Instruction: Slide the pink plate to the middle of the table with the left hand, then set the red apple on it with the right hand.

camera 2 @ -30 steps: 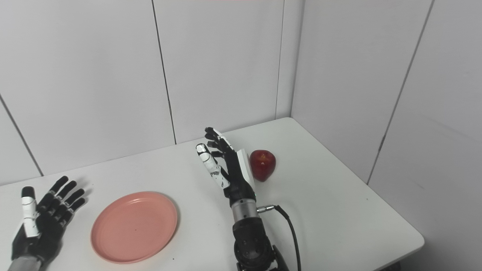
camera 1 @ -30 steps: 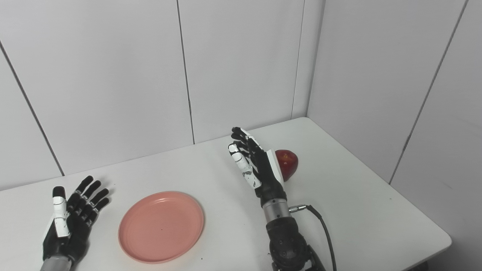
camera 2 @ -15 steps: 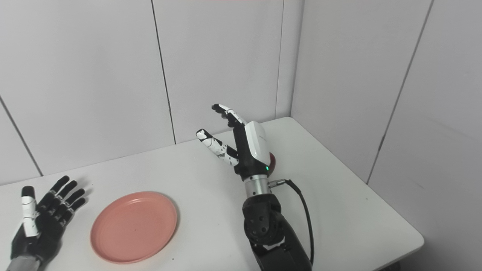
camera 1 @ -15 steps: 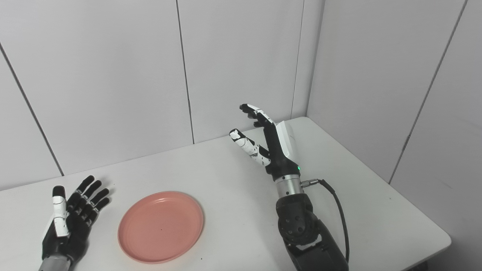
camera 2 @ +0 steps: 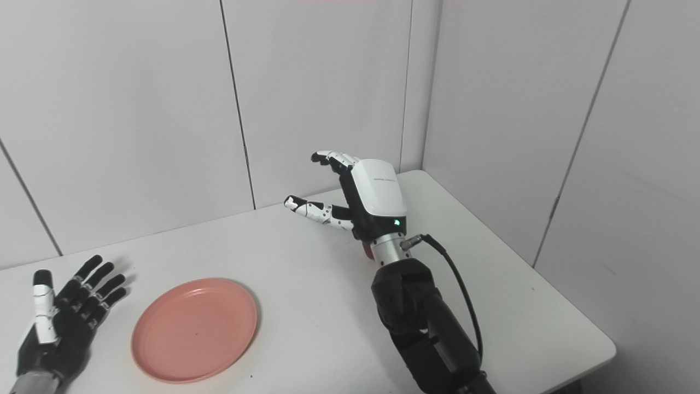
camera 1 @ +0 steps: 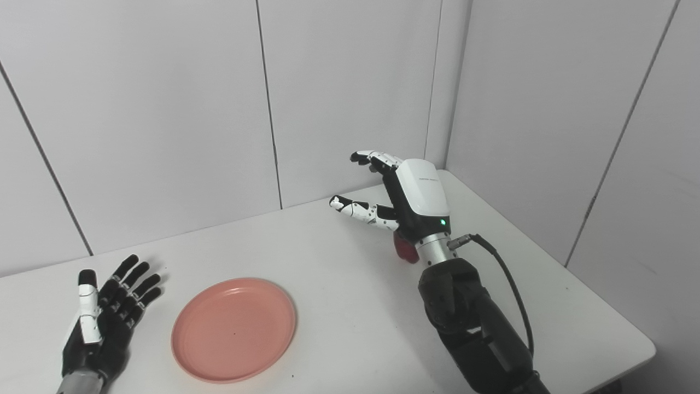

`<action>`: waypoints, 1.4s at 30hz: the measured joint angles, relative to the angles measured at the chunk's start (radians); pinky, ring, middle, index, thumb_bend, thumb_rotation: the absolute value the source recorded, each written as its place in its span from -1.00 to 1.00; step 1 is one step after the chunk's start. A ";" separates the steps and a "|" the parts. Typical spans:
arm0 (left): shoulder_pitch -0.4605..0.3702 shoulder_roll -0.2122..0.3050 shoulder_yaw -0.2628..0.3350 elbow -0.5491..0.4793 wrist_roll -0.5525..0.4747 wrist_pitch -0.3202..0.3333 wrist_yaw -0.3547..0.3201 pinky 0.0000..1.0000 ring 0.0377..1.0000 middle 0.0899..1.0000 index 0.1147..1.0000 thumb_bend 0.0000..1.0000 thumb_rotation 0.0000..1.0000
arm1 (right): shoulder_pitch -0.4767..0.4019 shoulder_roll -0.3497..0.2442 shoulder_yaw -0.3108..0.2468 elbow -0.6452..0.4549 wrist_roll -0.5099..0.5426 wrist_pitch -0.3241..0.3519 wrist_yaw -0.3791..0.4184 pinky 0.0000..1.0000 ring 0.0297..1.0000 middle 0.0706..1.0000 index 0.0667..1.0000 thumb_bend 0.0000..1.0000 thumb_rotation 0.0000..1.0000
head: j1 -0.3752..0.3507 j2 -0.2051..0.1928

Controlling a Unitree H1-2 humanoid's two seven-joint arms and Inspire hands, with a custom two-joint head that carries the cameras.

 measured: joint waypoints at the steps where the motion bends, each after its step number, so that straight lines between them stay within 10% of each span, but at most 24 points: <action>1: 0.000 0.000 -0.001 -0.001 0.000 0.000 0.000 0.71 0.65 0.75 0.67 0.54 1.00 | 0.000 -0.002 0.002 0.002 -0.008 0.002 0.002 0.35 0.42 0.39 0.31 0.79 0.92 | 0.000 0.000; 42: 0.001 0.010 -0.026 0.002 0.003 -0.016 -0.006 0.73 0.67 0.76 0.65 0.58 1.00 | 0.003 -0.124 -0.034 0.271 -0.002 -0.001 -0.074 0.23 0.34 0.37 0.41 0.66 0.82 | 0.020 0.014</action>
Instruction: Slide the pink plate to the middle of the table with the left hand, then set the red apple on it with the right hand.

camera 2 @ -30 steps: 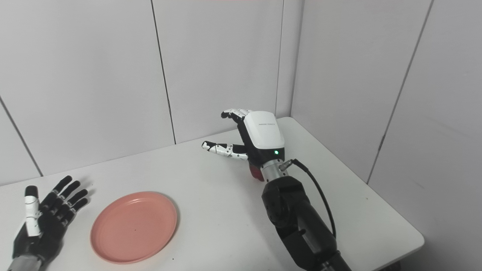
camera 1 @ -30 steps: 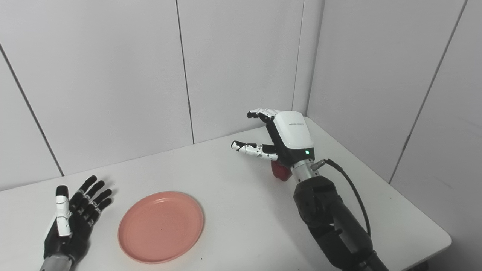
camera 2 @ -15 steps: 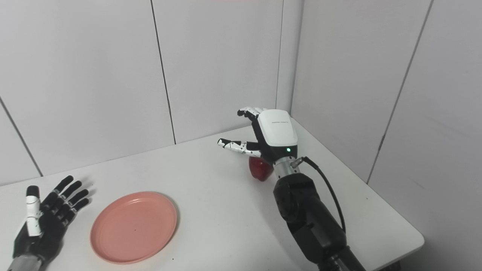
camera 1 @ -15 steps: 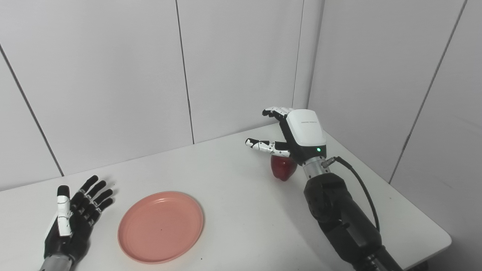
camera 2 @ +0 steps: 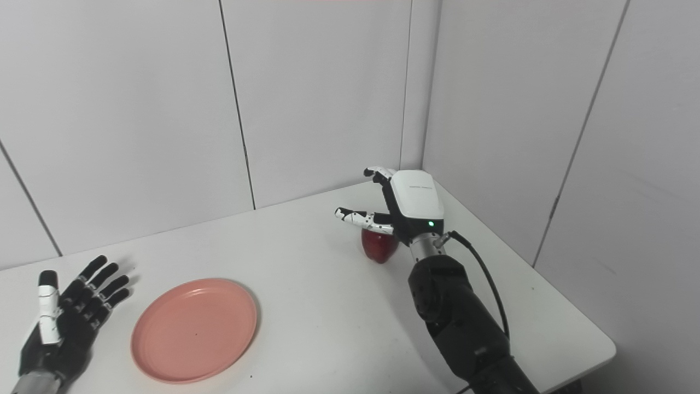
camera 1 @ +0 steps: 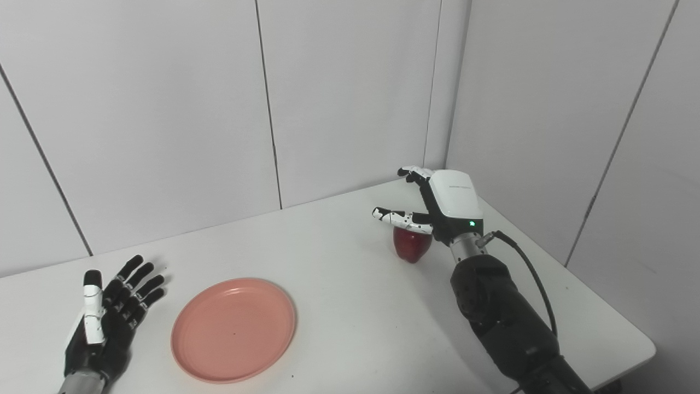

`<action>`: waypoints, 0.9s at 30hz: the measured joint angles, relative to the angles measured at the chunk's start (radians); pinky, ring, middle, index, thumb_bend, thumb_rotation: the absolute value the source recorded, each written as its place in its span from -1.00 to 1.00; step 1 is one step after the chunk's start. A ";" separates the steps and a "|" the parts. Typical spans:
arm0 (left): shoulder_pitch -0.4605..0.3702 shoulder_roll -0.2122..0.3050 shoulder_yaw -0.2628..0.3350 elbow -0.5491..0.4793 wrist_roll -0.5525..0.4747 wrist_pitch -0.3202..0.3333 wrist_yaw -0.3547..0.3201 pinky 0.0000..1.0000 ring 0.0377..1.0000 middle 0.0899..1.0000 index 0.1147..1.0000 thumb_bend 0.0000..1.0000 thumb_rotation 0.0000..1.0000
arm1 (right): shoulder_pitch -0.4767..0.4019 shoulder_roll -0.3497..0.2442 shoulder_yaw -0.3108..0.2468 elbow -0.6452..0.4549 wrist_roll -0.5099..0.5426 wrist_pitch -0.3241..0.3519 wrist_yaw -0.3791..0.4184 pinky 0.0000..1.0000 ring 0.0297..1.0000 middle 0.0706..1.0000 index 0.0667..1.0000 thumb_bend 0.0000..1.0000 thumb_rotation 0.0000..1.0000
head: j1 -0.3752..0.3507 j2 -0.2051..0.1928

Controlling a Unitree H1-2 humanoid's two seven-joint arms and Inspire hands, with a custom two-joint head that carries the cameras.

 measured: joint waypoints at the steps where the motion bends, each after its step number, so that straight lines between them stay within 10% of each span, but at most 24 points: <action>1: 0.000 0.000 0.000 0.000 0.000 0.000 0.000 0.73 0.66 0.76 0.65 0.58 1.00 | 0.000 -0.003 0.001 0.011 0.001 0.000 -0.001 0.23 0.34 0.37 0.41 0.66 0.82 | 0.000 0.000; 27: 0.012 0.000 -0.007 -0.022 0.000 0.015 -0.002 0.72 0.65 0.74 0.69 0.60 1.00 | -0.001 -0.011 0.031 0.106 0.057 -0.004 -0.039 0.24 0.35 0.38 0.40 0.65 0.79 | 0.011 0.003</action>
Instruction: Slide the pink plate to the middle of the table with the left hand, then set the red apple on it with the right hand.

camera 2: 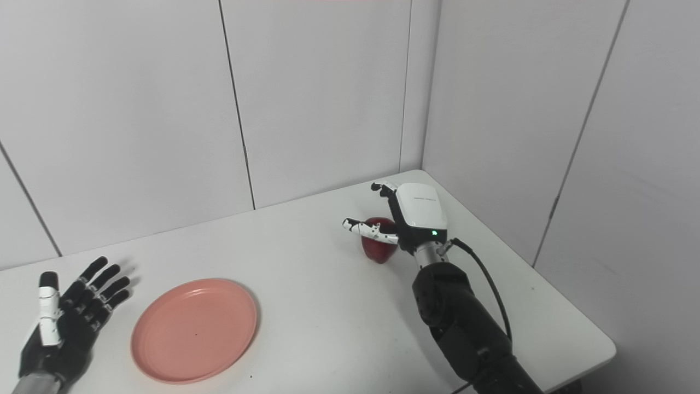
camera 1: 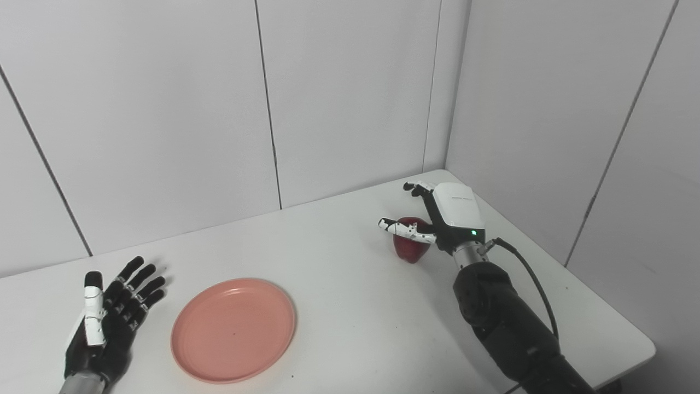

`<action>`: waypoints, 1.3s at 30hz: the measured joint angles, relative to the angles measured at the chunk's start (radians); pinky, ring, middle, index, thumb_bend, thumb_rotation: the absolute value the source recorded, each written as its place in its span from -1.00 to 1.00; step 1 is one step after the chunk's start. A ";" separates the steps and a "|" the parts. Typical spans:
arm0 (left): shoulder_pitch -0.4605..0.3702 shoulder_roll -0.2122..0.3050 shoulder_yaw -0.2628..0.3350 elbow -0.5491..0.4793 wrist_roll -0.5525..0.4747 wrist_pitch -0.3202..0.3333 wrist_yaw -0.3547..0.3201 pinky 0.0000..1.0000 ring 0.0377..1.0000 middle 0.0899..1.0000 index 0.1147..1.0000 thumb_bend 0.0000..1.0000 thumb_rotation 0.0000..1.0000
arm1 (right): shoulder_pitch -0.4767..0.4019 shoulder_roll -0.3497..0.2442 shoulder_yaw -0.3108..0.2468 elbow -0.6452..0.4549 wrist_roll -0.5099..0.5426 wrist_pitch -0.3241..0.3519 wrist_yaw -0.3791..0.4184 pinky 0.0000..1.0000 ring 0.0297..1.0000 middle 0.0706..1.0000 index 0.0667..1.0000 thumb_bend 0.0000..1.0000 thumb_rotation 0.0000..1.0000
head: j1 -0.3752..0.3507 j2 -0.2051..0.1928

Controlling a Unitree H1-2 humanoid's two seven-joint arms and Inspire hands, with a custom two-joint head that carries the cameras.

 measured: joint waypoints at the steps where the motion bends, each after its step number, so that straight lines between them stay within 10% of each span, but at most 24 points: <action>1: 0.000 0.000 0.000 -0.001 0.000 0.000 0.000 0.71 0.65 0.74 0.69 0.60 1.00 | 0.001 0.000 0.001 0.008 0.002 0.000 0.000 0.24 0.36 0.39 0.40 0.65 0.79 | 0.000 0.000; 39: 0.015 0.002 -0.012 -0.032 0.018 0.005 0.001 0.71 0.65 0.74 0.68 0.61 1.00 | -0.001 -0.029 0.085 0.072 -0.015 0.002 0.006 0.39 0.44 0.45 0.43 0.64 0.79 | 0.018 0.006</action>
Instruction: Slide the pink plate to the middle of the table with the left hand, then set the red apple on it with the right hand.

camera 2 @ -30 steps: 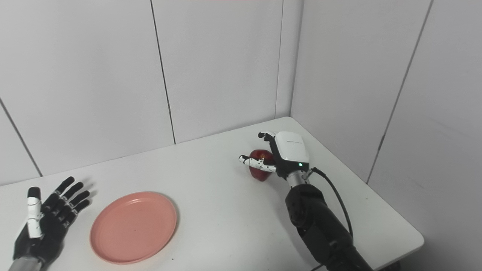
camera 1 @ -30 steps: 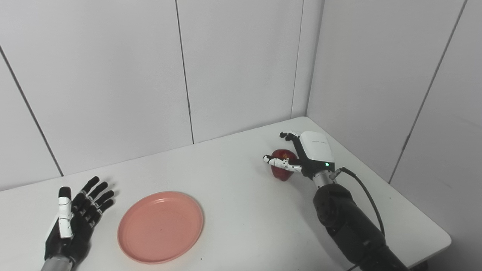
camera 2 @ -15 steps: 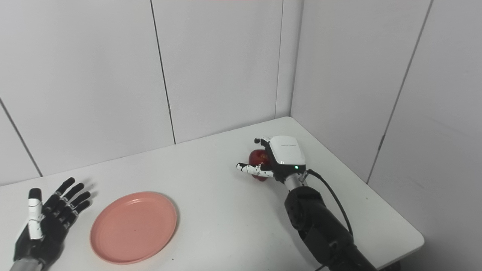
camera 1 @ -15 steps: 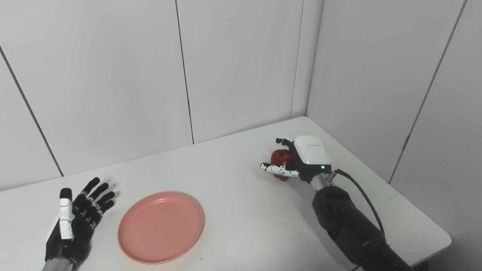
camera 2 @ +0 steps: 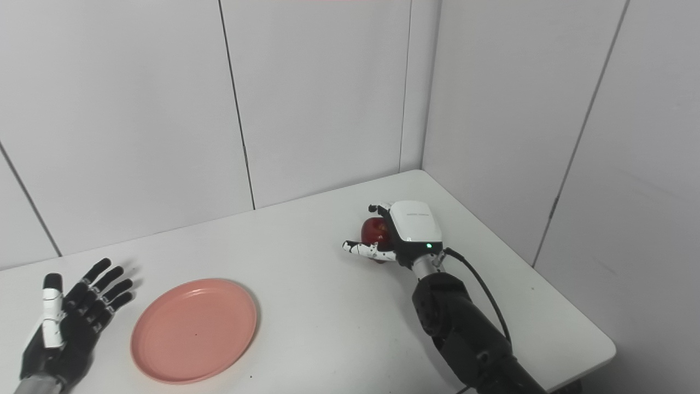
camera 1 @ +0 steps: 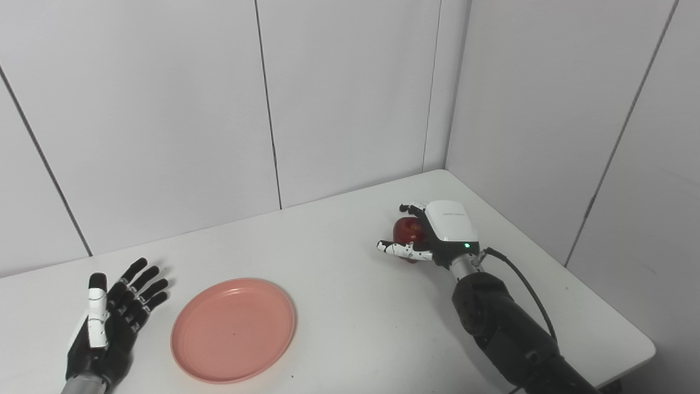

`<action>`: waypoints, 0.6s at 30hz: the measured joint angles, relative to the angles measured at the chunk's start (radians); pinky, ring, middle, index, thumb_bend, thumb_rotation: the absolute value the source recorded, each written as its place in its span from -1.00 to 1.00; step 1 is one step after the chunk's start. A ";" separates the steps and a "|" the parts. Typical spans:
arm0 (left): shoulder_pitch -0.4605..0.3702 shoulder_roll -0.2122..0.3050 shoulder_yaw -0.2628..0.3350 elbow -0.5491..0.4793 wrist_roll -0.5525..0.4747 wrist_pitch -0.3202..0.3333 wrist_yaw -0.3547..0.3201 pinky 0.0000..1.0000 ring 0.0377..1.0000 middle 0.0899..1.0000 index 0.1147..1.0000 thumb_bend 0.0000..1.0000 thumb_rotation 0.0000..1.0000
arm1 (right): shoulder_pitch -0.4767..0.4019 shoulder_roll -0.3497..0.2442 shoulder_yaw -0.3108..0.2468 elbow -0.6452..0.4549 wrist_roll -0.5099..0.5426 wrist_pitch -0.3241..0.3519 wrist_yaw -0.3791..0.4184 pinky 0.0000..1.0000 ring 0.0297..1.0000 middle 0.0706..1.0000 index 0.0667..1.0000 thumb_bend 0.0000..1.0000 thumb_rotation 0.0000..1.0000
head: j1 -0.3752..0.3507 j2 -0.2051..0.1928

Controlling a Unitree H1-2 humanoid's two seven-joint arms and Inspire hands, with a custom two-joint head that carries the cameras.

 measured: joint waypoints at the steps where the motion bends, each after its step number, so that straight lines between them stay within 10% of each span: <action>1: 0.000 0.000 0.000 0.000 0.000 0.000 0.000 0.70 0.65 0.74 0.68 0.61 1.00 | 0.000 0.000 0.000 0.002 0.002 0.000 0.000 0.38 0.43 0.44 0.43 0.63 0.77 | 0.000 0.000; 18: 0.000 0.000 0.000 0.000 0.001 0.000 -0.002 0.68 0.64 0.73 0.65 0.62 1.00 | 0.000 0.000 0.000 0.023 0.013 0.000 0.000 0.32 0.38 0.42 0.43 0.60 0.79 | 0.002 0.005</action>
